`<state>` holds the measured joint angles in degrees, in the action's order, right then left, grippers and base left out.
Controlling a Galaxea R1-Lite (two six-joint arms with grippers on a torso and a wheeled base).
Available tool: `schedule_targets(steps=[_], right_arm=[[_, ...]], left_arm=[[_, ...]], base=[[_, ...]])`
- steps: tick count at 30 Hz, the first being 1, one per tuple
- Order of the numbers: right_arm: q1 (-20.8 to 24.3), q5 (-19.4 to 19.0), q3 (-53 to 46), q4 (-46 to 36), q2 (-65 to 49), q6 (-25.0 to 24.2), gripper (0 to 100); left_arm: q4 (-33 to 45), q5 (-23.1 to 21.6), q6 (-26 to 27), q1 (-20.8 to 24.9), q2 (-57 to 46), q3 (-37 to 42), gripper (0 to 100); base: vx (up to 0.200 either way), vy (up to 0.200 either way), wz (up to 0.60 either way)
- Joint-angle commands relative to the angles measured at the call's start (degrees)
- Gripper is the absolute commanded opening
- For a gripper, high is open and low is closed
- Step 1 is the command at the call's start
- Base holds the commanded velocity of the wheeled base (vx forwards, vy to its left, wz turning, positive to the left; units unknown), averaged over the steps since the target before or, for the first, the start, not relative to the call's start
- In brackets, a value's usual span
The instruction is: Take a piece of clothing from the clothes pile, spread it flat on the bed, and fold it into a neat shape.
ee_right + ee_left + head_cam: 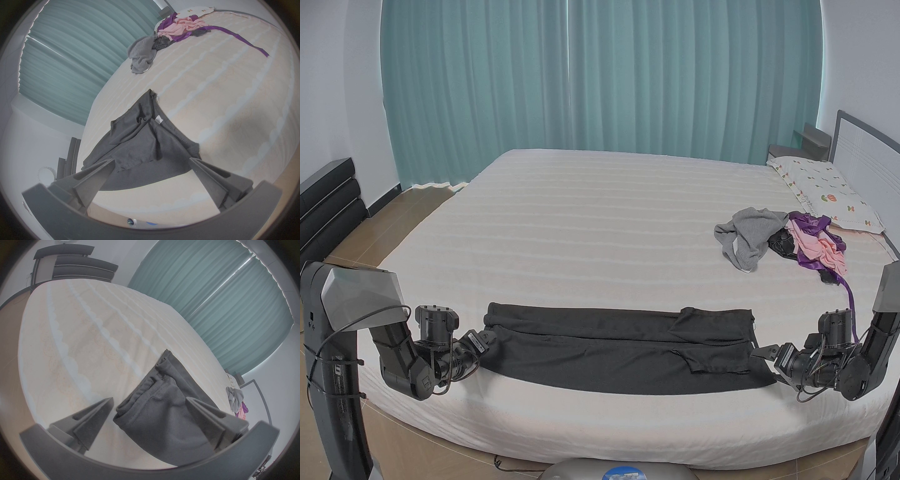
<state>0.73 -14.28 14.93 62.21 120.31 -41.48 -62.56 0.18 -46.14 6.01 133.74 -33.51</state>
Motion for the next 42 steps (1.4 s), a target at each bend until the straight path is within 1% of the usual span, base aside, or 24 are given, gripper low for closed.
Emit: schedule_targets(steps=[1, 3, 6, 12, 13, 14, 16, 18, 25, 32, 33, 36, 42], right_arm=[[0.67, 0.12, -0.52, -0.07, 0.10, 0.00, 100], [0.85, 0.92, -0.96, -0.07, -0.07, 0.09, 100], [0.94, 3.64, -1.13, -0.16, 0.54, 0.26, 100], [1.03, 4.61, -1.49, -1.04, 0.10, 0.35, 100], [1.03, 5.13, -1.75, -1.04, 0.36, 0.44, 100], [0.94, 6.45, -1.66, -1.04, 0.98, 0.53, 100], [0.94, 7.33, -1.31, -0.95, 2.74, 0.62, 100], [0.94, 7.42, -1.31, -0.86, 3.44, 0.62, 100], [3.40, 7.24, -0.08, 0.11, 6.96, 0.09, 100], [2.96, 7.42, 2.12, 0.55, 9.24, -0.09, 100], [2.87, 7.60, 2.56, 0.81, 9.77, -0.18, 0], [2.87, 8.65, 2.29, 1.69, 9.77, 0.00, 0], [2.70, 9.18, 0.62, 2.13, 7.48, 0.35, 0]], left_arm=[[0.51, 0.43, 0.17, 0.41, 0.91, 0.03, 0], [0.60, 1.75, 0.17, 0.41, 0.82, 0.64, 0], [0.16, 3.33, -0.18, 0.05, 0.73, 2.57, 0], [0.16, 3.51, -0.35, -0.30, 0.38, 4.51, 0], [0.16, 3.51, -0.35, -0.30, 0.38, 4.60, 0], [0.16, 3.51, -0.35, -0.30, 0.29, 4.68, 0], [0.16, 3.51, -0.44, -0.30, 0.29, 4.68, 0], [0.16, 3.51, -0.44, -0.30, 0.29, 4.77, 0], [0.07, 3.77, -0.88, -0.56, 0.29, 4.77, 0], [0.07, 3.68, -0.97, -0.56, 0.29, 4.51, 0], [0.07, 3.68, -0.97, -0.56, 0.20, 4.51, 0], [0.07, 3.68, -1.06, -0.65, 0.20, 4.51, 0], [0.07, 3.68, -0.88, -1.18, -0.15, 4.24, 0]], base=[[0.000, 0.000, 0.00], [0.000, 0.000, 0.00], [0.000, 0.000, 0.00], [0.000, 0.000, 0.00], [0.000, 0.000, 0.00], [0.000, 0.000, 0.00], [0.000, 0.000, 0.00], [0.000, 0.000, 0.00], [0.000, 0.000, 0.00], [0.000, 0.000, 0.00], [0.000, 0.000, 0.00], [0.000, 0.000, 0.00], [0.000, 0.000, 0.00]])
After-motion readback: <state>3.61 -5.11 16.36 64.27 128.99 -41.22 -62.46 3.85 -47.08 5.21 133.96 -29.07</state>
